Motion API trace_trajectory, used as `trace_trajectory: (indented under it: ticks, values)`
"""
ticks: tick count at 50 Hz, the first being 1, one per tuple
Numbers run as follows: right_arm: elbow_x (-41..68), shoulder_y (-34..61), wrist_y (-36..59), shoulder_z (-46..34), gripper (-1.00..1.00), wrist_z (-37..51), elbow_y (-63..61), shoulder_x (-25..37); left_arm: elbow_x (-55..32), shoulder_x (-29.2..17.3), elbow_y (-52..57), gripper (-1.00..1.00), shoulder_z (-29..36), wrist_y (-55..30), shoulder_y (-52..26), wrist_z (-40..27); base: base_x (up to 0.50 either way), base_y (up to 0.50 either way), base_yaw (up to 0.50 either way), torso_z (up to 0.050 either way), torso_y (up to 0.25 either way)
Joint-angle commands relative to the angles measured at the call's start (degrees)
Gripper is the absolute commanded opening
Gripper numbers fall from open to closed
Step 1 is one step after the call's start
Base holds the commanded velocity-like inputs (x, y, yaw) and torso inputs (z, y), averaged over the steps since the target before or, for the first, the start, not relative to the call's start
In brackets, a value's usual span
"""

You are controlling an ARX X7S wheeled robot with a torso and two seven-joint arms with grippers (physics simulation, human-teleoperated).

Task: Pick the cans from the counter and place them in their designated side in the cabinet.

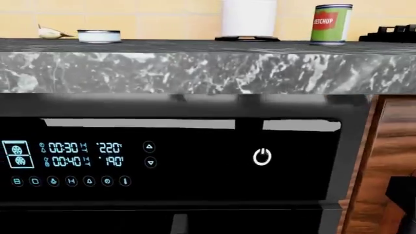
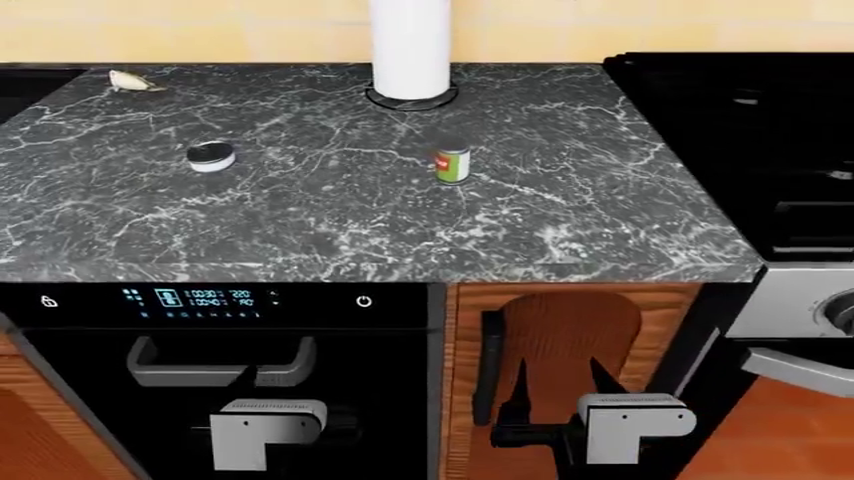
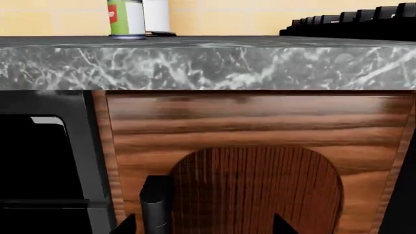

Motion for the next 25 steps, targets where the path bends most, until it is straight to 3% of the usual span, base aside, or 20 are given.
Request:
trace_trajectory:
  ticks: [1,15,25]
  values:
    - [1.0,0.2,0.1,-1.3,1.00,1.0,0.2,1.0,-1.4,-1.0,0.3,1.00,1.1,0.2,0.2,-0.8,0.22,0.50,0.00,0.000,0.000]
    - [1.7,0.1,-0.5,-2.5,1.00,2.0,-0.1,1.9,-2.6,-1.9,0.5,1.00,2.3,0.5,0.4,-1.4,0.04,0.50,0.00,0.000,0.000]
    - [1.2,1.0,0.2,-3.3,1.00,4.0,-0.1,2.4,-2.9,-2.6,0.6,1.00,3.2,0.8,0.2,-2.1,0.00,0.00,0.00,0.000,0.000]
